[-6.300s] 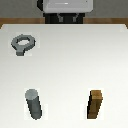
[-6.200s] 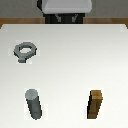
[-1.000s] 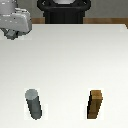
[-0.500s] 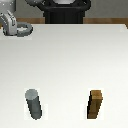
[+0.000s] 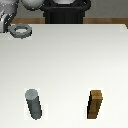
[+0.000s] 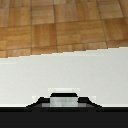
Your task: Put the loop with the handle onto the peg.
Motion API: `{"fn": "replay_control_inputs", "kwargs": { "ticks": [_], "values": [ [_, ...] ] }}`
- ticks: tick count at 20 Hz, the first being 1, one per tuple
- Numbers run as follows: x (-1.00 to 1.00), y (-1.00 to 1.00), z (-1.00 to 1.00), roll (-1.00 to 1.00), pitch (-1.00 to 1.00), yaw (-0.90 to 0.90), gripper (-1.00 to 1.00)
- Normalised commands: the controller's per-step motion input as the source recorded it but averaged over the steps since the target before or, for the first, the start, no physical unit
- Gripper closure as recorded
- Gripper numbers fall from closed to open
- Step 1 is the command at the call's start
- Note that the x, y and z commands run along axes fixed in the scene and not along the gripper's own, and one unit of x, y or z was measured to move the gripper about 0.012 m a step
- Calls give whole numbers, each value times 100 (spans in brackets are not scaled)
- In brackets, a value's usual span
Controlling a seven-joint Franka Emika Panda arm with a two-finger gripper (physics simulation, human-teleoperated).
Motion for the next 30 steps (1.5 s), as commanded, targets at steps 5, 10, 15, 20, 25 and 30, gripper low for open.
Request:
{"fn": "replay_control_inputs", "kwargs": {
  "ticks": [5,10,15,20,25,30],
  "values": [
    [0,0,0,0,0,-90,100],
    [40,0,0,0,0,-30,100],
    [100,0,0,0,0,0,100],
    [100,0,0,0,0,0,100],
    [100,0,0,0,0,0,100],
    [60,0,20,0,0,0,100]
  ]
}}
